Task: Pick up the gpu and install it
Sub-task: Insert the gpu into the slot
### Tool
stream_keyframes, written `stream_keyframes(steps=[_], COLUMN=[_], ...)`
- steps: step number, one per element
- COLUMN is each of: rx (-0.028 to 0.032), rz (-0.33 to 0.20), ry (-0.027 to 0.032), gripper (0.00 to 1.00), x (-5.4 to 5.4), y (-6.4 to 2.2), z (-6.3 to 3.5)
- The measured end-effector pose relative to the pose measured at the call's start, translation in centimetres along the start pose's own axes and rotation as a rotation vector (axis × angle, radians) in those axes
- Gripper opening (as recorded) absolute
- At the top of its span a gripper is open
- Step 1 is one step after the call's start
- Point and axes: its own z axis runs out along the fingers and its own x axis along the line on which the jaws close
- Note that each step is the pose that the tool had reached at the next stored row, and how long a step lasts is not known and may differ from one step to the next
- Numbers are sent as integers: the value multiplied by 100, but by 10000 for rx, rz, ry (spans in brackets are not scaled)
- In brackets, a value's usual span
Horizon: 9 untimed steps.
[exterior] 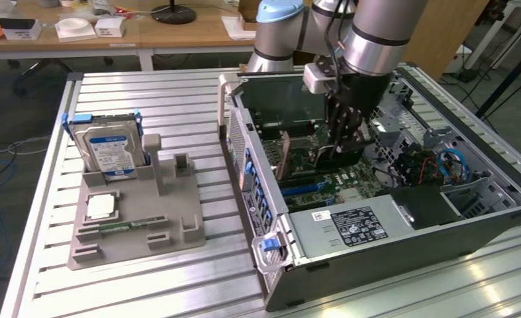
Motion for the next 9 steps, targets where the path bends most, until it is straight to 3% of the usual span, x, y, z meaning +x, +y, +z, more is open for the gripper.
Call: stream_keyframes(steps=[9], rx=[3], rz=[-4], ry=[47], gripper=[26], x=[26], y=[142], z=[118])
